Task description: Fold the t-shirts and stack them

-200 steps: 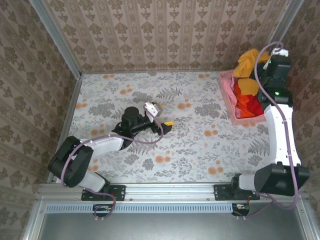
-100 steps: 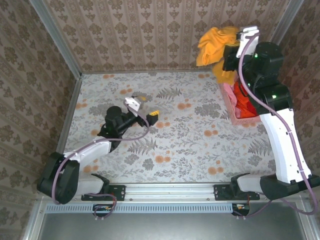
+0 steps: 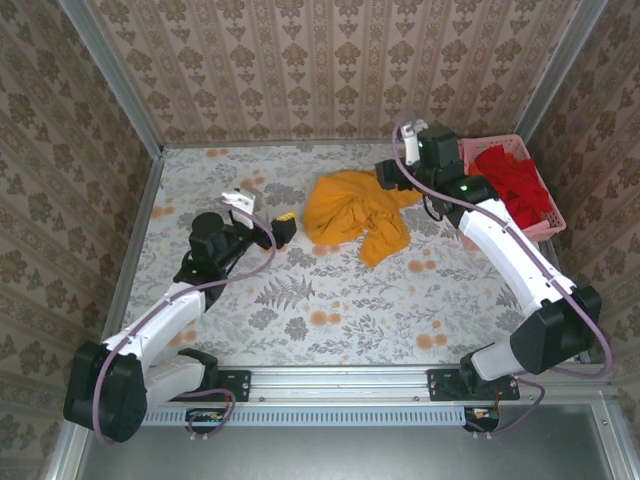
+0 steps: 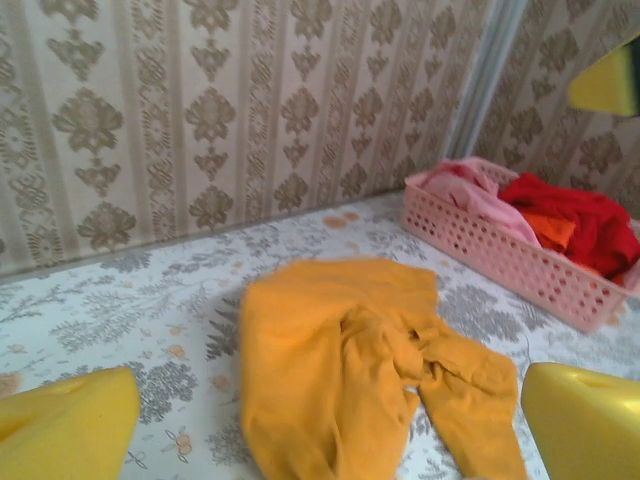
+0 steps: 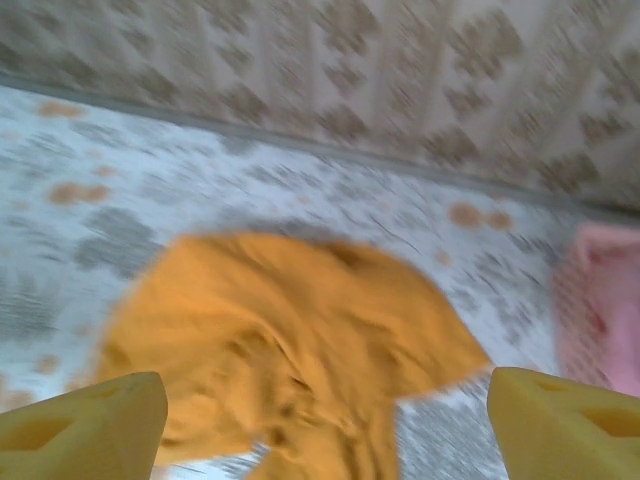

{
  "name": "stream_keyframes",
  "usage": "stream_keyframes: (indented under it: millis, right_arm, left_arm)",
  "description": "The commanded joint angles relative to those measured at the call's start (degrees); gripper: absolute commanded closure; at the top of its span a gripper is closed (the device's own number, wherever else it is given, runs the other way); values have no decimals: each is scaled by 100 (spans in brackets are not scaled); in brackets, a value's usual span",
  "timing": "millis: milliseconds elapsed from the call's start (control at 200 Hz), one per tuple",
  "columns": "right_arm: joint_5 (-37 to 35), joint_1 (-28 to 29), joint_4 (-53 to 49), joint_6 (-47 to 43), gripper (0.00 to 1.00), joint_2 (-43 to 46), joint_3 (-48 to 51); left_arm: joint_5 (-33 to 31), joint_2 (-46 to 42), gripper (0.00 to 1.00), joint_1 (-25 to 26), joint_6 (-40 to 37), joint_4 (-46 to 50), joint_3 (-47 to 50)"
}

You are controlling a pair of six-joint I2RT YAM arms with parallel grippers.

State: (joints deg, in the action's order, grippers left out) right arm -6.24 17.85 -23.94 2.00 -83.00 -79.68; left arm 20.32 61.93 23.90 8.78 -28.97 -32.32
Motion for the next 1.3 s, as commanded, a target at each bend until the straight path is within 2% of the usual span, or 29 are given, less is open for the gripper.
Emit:
stream_keyframes:
  millis: [0,120,300,470,630,670,735,940,1065,1120,1295]
  right_arm:
    - [-411,-717,173,-72,19,114,532]
    - [171,-1529,-46,-366,24,-265,847]
    - [471,-2168,-232,-853,33,-1206,767]
    - [711,-2423,-340,-925,58,-1988,334]
    - [615,-2484,-423,-1036,88,-2446,-153]
    - [586,-2504,-455,-1079,93,-2558,-281]
    - [478,-2535,-510,-1163,95,-2722,-504]
    - [299,-2593,-857,-1399,92,-3160,-1159]
    - [385,-2561,-703,-1396,75,-2789,-938]
    - [407,-2479,-238,-1328,60,-2392,-562]
    - [204,-1840,120,-1046,32,-1276,264]
  left_arm:
    - [221,3,0,354,-648,218,-59]
    - [358,116,0,647,-1105,375,-166]
    - [413,770,0,884,-1107,194,-476]
    - [97,1558,0,954,-379,194,-985]
    - [-253,1963,0,1002,-13,59,-1093]
    - [-436,2020,0,994,84,75,-1085]
    - [-841,2076,0,994,277,116,-1040]
    - [-1777,2128,0,886,1189,827,-1001]
    - [-2080,2243,0,801,2203,1228,-927]
    - [-2144,2342,0,793,2710,1245,-865]
    - [-1972,2845,0,787,3630,482,-732]
